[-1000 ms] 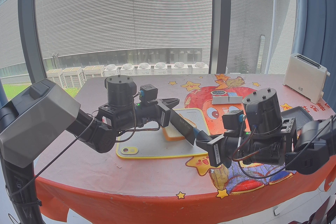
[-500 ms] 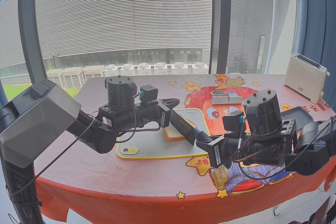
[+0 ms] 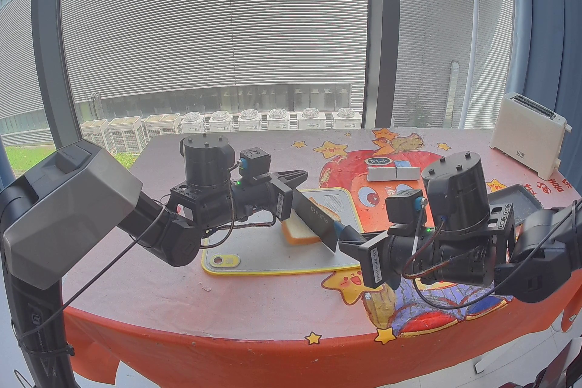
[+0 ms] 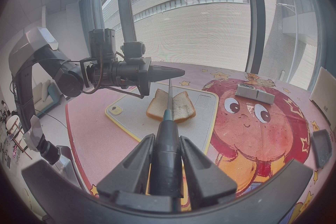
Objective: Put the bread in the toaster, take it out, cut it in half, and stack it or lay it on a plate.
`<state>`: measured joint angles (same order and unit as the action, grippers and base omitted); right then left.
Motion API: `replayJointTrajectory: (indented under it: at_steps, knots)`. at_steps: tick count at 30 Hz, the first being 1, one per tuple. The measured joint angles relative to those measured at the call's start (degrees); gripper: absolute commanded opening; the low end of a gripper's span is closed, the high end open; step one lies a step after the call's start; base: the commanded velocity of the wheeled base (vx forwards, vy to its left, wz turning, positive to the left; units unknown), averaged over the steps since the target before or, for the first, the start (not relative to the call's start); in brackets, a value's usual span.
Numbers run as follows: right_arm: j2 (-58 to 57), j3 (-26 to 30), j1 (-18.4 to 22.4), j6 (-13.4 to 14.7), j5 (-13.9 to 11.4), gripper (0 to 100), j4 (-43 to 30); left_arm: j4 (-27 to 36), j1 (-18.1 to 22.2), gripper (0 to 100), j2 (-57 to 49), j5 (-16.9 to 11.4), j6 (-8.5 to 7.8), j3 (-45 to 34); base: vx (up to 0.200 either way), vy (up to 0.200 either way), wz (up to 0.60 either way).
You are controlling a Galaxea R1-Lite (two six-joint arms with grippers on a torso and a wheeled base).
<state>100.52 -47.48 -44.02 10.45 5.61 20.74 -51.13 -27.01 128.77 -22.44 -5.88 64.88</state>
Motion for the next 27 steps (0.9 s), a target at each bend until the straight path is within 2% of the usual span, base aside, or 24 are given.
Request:
replayJointTrajectory:
  at_steps: [27]
  knots:
    - [0.0, 0.0, 0.2, 0.1, 0.0, 0, 0.0, 0.7, 0.0, 0, -0.9, -0.3, 0.24, -0.1, 0.000, 0.000, 0.00]
